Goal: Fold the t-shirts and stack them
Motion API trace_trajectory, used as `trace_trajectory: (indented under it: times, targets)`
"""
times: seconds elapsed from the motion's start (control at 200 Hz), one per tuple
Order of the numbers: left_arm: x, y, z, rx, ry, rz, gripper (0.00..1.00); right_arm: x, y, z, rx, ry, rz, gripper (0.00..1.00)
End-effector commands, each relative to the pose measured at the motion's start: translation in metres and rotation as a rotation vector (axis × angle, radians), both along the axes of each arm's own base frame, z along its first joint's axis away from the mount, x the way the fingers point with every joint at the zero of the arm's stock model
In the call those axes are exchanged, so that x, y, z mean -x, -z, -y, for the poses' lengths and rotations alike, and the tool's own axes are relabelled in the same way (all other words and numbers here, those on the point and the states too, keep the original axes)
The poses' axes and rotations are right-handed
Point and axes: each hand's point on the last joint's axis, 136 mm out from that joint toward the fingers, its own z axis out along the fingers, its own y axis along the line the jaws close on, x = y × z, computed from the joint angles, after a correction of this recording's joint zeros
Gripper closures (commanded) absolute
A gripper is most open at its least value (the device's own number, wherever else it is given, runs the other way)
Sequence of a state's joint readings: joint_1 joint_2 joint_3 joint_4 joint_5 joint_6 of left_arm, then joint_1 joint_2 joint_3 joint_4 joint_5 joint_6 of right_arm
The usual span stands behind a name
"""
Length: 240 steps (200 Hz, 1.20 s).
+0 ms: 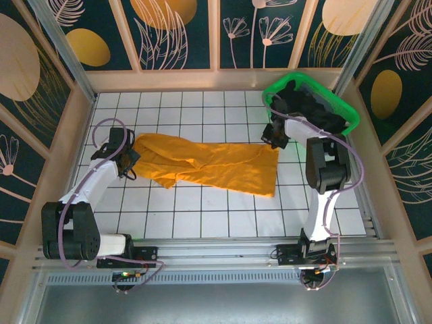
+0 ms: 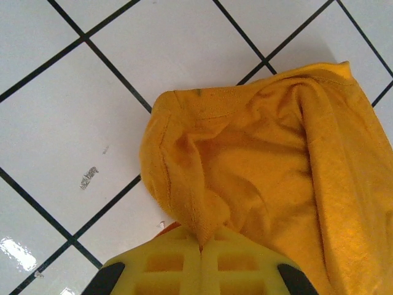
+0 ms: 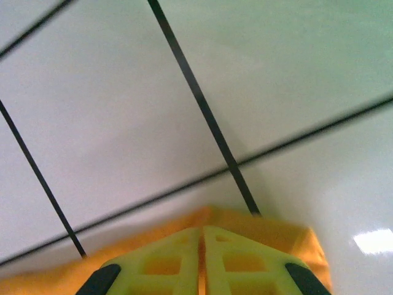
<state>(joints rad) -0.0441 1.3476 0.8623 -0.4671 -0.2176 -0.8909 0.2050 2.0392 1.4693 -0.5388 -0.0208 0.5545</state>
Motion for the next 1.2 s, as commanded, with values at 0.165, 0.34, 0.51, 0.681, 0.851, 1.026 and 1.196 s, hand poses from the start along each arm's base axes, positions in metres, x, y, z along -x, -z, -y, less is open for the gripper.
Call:
trace_trajectory:
  times: [0.165,0.34,0.51,0.681,0.851,1.026,1.196]
  targets:
    - [-0.008,-0.013,-0.002,-0.008,0.008,0.028,1.00,-0.018,-0.024,0.013,0.021,0.035,0.050,0.83]
    - [-0.004,-0.013,-0.001,0.002,0.004,0.034,1.00,0.023,-0.062,0.036,0.044,0.159,0.112,0.79]
    - [-0.006,-0.013,0.001,0.013,0.004,0.044,1.00,0.079,-0.048,0.030,-0.088,0.296,-0.003,0.79]
    - [-0.011,-0.015,0.003,0.024,0.008,0.056,1.00,0.115,-0.020,0.018,-0.204,0.537,-0.166,0.76]
    - [-0.010,-0.016,0.004,0.029,0.010,0.061,1.00,0.119,0.000,0.010,-0.288,0.669,-0.255,0.70]
    - [-0.007,-0.016,0.003,0.030,0.007,0.068,1.00,0.120,0.012,0.004,-0.313,0.699,-0.327,0.70]
    - [-0.005,-0.014,0.004,0.035,0.008,0.070,1.00,0.125,0.018,0.013,-0.322,0.765,-0.343,0.70]
